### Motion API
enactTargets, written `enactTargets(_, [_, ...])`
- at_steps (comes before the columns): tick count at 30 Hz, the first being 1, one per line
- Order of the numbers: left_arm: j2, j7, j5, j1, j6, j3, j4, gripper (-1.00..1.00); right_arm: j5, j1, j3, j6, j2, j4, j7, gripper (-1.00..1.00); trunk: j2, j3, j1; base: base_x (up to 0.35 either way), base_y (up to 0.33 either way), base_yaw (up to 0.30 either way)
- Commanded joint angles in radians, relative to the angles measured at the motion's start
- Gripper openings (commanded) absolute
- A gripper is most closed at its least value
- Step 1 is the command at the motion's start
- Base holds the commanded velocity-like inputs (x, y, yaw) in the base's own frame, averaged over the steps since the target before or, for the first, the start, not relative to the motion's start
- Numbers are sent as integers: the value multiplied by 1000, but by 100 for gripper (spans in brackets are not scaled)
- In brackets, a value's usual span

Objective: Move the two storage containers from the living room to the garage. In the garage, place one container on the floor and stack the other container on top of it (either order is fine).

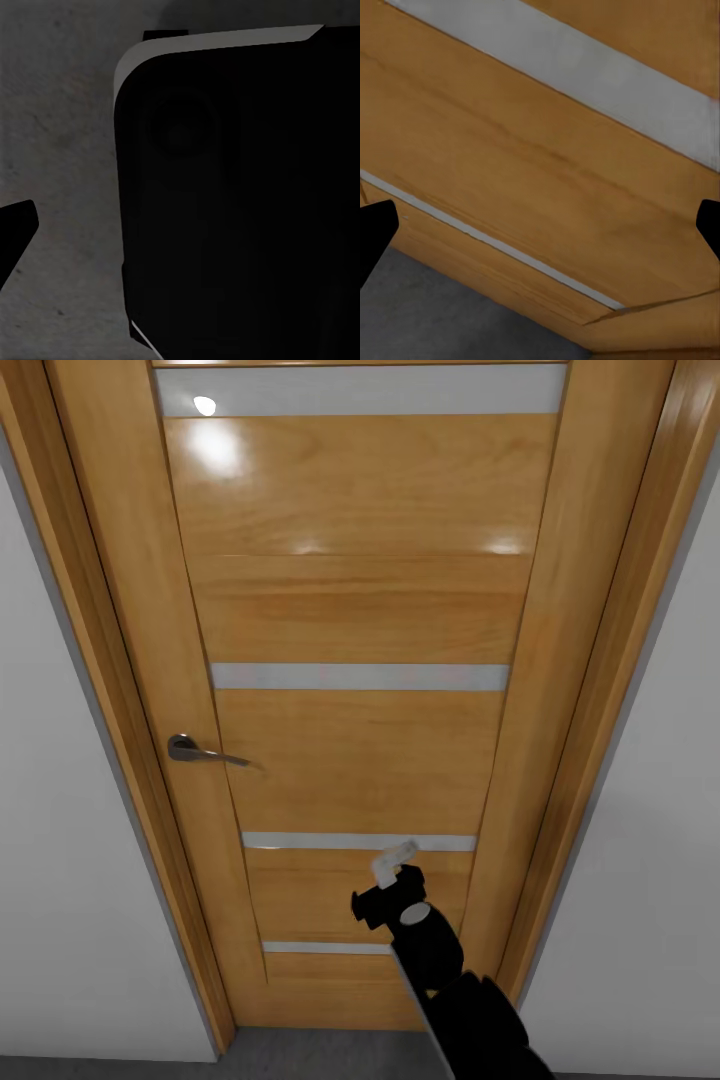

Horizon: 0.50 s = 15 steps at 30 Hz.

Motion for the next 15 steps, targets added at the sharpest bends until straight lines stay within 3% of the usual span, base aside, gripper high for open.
enactTargets(1, [0,0,-1,0,-1,-1,0,100,10,-2,1,13,0,-13,-4,100,-1,-1,0,0,0,0])
enactTargets(4, [0,0,-1,0,-1,-1,0,100,37,-31,5,35,0,-31,-3,100,-1,-1,0,0,0,0])
enactTargets(15, [0,0,-1,0,-1,-1,0,100,43,-114,6,73,0,-29,-8,100,-1,-1,0,0,0,0])
